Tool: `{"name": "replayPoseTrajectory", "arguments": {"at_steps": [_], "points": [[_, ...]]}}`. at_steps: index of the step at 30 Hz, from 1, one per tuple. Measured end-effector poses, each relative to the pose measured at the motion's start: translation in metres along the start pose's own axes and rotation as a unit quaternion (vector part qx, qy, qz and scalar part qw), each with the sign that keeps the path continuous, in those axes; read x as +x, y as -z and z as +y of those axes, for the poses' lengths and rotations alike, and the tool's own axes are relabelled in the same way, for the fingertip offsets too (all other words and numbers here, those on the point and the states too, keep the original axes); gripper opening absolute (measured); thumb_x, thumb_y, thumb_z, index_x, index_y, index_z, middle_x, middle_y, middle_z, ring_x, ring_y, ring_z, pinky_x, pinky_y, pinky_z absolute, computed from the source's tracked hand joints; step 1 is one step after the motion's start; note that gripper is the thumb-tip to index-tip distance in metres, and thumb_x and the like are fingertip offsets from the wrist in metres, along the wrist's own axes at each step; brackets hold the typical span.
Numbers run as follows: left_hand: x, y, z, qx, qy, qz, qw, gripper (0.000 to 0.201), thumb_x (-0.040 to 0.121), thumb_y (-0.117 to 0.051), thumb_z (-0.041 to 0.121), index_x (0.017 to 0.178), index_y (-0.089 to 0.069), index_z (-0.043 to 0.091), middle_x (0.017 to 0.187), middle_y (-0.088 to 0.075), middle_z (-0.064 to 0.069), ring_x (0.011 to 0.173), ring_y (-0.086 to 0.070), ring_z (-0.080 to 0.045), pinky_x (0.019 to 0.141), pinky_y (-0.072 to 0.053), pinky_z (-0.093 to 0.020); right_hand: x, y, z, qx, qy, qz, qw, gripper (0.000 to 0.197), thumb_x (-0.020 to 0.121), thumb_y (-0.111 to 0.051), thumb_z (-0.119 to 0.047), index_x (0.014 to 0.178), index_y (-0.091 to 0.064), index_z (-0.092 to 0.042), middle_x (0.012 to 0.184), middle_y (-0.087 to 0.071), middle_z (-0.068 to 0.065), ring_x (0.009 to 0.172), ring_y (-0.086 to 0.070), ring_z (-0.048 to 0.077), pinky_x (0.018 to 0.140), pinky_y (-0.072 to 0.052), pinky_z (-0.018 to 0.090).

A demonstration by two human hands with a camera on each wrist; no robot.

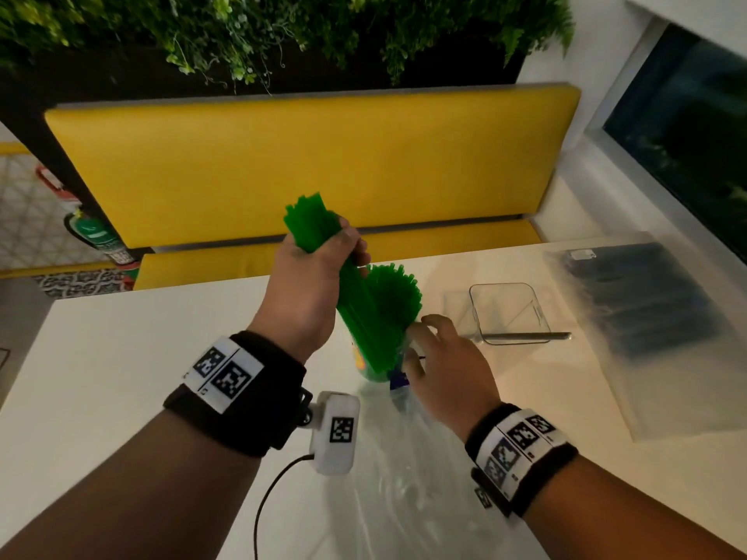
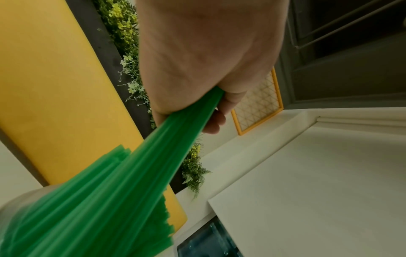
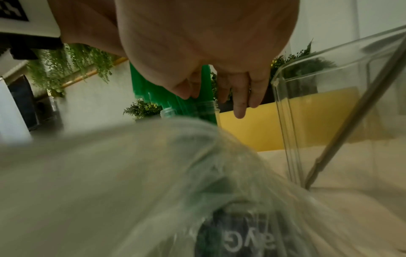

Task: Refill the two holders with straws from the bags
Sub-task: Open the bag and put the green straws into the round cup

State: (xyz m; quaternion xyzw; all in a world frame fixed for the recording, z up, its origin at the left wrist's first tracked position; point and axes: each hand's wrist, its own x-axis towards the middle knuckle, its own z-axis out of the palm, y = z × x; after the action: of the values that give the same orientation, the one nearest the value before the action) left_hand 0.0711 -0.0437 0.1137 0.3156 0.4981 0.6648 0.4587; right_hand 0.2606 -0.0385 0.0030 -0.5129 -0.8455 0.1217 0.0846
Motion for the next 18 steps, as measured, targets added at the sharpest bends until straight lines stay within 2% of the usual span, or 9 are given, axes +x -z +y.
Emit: {"name": "replayPoseTrajectory", "arguments": {"at_steps": [3, 6, 10, 13, 16, 18], "points": [[0.007, -0.002, -0.003, 0.004, -0.008, 0.017, 1.000, 0.010, 0.099, -0.055, 0.006, 0.091, -0.056, 0.013, 0.078, -0.061, -0.007, 0.074, -0.059, -0.024, 0.074, -0.049, -0.046, 0.010, -0.003, 0.001, 0.008, 0.012, -0.007, 1.000, 0.039, 0.092, -0.030, -0.043, 0.106, -0.061, -0.024, 0.116, -0.059, -0.004, 0.071, -0.064, 0.023, 0.064, -0.053, 0.035], [0.014, -0.004, -0.007, 0.004, -0.014, 0.044, 0.999, 0.009, 0.098, -0.056, 0.007, 0.093, -0.055, 0.014, 0.077, -0.061, -0.006, 0.074, -0.060, -0.022, 0.073, -0.049, -0.045, 0.015, -0.001, 0.002, 0.023, 0.021, -0.002, 1.000, 0.032, 0.093, -0.039, -0.038, 0.097, -0.067, -0.023, 0.103, -0.064, -0.006, 0.071, -0.063, 0.021, 0.064, -0.053, 0.035], [0.025, -0.007, -0.008, 0.009, -0.046, 0.085, 0.995, 0.012, 0.098, -0.056, 0.007, 0.091, -0.055, 0.017, 0.073, -0.061, -0.002, 0.073, -0.058, -0.021, 0.072, -0.049, -0.042, 0.017, 0.003, 0.003, 0.047, 0.022, -0.012, 0.999, 0.022, 0.094, -0.049, -0.036, 0.095, -0.069, -0.026, 0.097, -0.066, -0.010, 0.076, -0.063, 0.016, 0.064, -0.051, 0.029], [0.031, -0.009, -0.009, 0.005, -0.067, 0.108, 0.992, 0.013, 0.097, -0.055, 0.005, 0.089, -0.054, 0.016, 0.071, -0.060, -0.001, 0.071, -0.057, -0.021, 0.070, -0.048, -0.041, 0.020, 0.002, 0.004, 0.053, 0.029, -0.008, 0.998, 0.019, 0.093, -0.054, -0.034, 0.093, -0.070, -0.025, 0.093, -0.067, -0.008, 0.076, -0.063, 0.017, 0.064, -0.050, 0.028], [0.032, -0.009, -0.017, 0.038, -0.103, 0.104, 0.989, 0.003, 0.095, -0.056, 0.007, 0.093, -0.054, 0.009, 0.072, -0.060, -0.003, 0.069, -0.056, -0.023, 0.068, -0.049, -0.039, 0.024, 0.001, 0.005, 0.044, 0.026, -0.014, 0.999, 0.022, 0.093, -0.050, -0.037, 0.094, -0.070, -0.026, 0.093, -0.067, -0.008, 0.077, -0.063, 0.020, 0.067, -0.053, 0.034], [0.028, -0.011, -0.026, 0.105, -0.135, 0.081, 0.982, 0.008, 0.094, -0.057, 0.009, 0.091, -0.054, 0.002, 0.072, -0.061, -0.008, 0.066, -0.056, -0.022, 0.063, -0.047, -0.035, 0.025, 0.002, 0.005, 0.030, 0.029, -0.021, 0.999, 0.028, 0.093, -0.044, -0.039, 0.095, -0.069, -0.028, 0.093, -0.067, -0.008, 0.077, -0.062, 0.021, 0.067, -0.053, 0.034]]}}
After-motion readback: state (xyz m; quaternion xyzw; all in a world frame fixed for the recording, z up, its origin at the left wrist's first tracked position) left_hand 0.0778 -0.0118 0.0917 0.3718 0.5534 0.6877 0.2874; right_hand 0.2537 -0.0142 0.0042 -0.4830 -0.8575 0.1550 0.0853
